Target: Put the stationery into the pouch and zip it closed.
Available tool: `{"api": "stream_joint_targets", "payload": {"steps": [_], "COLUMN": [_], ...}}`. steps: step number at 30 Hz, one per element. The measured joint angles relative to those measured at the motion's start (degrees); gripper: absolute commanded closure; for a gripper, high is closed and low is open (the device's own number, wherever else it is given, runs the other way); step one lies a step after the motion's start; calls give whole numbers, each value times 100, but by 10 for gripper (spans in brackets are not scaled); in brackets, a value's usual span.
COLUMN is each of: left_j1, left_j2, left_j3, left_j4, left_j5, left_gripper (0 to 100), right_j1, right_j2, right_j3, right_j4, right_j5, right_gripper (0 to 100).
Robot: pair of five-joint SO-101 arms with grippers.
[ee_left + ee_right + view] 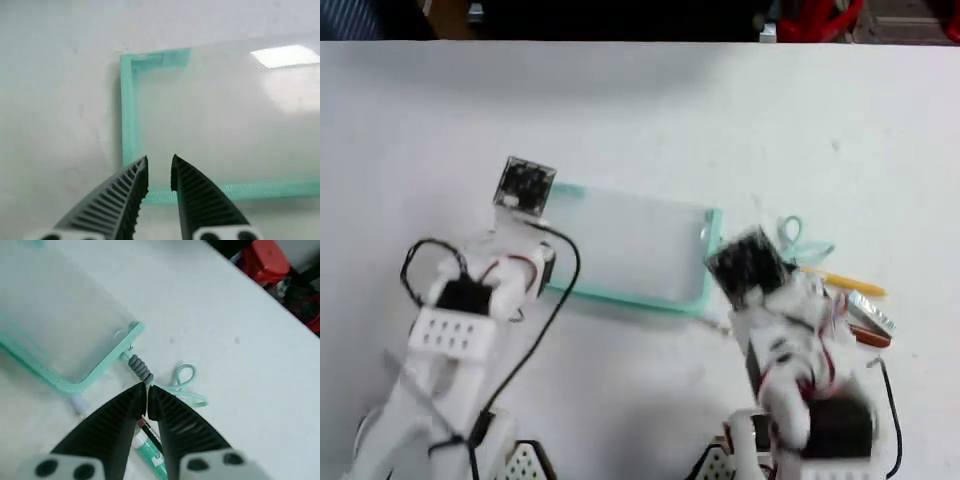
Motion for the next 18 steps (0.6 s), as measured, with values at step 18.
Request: {"api": "stream_joint_targets", "payload": {"steps": [18], "left_j1": [-774], "left_j2": [-1653], "left_j3": [712], "left_j4": [-334], "left_j5": [677], "left_gripper": [898], "right_j1": [-88], "right_j2": [3270], "right_j3": [-1336], "right_j4": [-229], "right_j5": [-18], "right_gripper": [759]}}
